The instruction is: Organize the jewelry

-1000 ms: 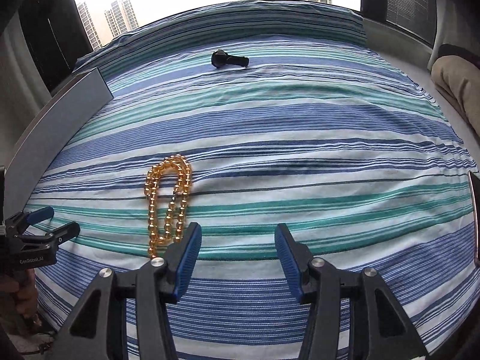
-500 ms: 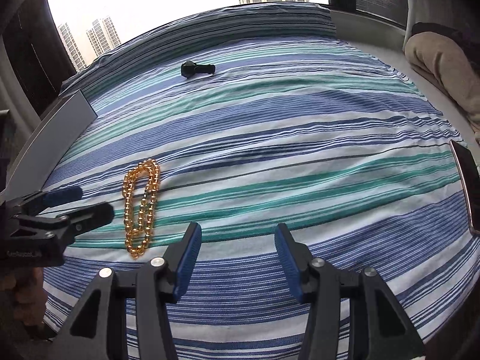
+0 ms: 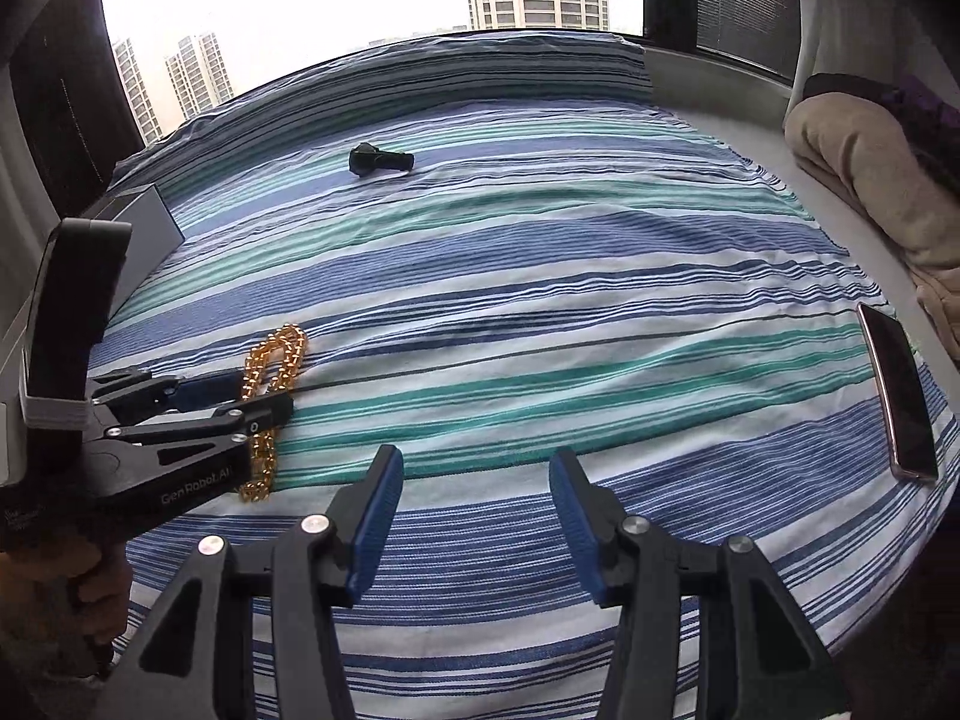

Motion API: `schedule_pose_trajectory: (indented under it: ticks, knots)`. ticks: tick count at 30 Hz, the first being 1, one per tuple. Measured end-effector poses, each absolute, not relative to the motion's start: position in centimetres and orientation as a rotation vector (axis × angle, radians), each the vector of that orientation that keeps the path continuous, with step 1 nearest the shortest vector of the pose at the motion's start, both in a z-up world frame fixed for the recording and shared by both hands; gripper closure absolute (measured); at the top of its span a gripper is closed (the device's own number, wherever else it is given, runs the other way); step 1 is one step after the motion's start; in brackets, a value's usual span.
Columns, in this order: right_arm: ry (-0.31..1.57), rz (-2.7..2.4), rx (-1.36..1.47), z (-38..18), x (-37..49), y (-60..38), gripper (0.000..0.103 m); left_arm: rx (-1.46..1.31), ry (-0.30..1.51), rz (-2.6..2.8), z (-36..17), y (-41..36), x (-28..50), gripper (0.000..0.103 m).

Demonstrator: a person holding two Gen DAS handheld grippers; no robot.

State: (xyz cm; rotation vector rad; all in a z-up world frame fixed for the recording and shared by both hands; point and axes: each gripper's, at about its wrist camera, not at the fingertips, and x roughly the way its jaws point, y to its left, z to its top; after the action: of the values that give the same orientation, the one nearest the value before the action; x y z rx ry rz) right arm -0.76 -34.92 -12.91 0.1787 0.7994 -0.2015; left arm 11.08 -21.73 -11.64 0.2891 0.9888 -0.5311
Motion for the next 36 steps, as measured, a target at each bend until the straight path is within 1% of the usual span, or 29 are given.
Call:
schedule_pose_trajectory:
  ticks: [2,7,18,23,24,27,28,29,30,31,32,36]
  knots:
    - [0.798,-0.209,0.174,-12.7,-0.8,-34.8,0.051,0.284,0.999,-0.541,-11.6,-21.1,11.1,0.09]
    - [0.788,-0.234,0.132,-11.9,-1.1,-34.3,0.051,0.255,1.018,-0.507,-11.7,-17.4,11.1,0.09]
    - [0.784,-0.226,0.053,-10.6,-0.3,-32.0,0.051,0.137,1.042,-0.275,-12.0,-3.7,12.1,0.09]
    - [0.777,-0.218,0.002,-10.0,0.1,-30.4,0.051,0.074,1.044,-0.204,-12.2,0.1,12.9,0.09]
    - [0.777,-0.216,-0.008,-9.9,0.2,-30.1,0.051,0.068,1.044,-0.198,-12.2,0.4,13.0,0.088]
    - [0.78,-0.214,-0.031,-9.6,0.6,-29.4,0.051,0.061,1.036,-0.179,-12.2,0.7,13.3,0.078]
    - [0.78,-0.215,-0.04,-9.5,0.7,-29.2,0.051,0.063,1.032,-0.176,-12.1,0.7,13.3,0.068]
    - [0.78,-0.215,-0.048,-9.4,0.9,-29.0,0.051,0.067,1.029,-0.171,-12.1,0.7,13.4,0.054]
    - [0.78,-0.215,-0.054,-9.2,1.0,-28.8,0.051,0.069,1.022,-0.165,-12.0,0.5,13.4,0.047]
    - [0.78,-0.214,-0.06,-9.1,1.1,-28.7,0.051,0.069,1.014,-0.162,-11.9,0.4,13.4,0.037]
    - [0.781,-0.214,-0.064,-9.0,1.2,-28.6,0.051,0.068,1.006,-0.161,-11.7,0.4,13.3,0.034]
    - [0.791,-0.217,-0.082,-9.0,1.7,-28.4,0.051,0.062,1.008,-0.166,-11.6,0.3,13.5,0.031]
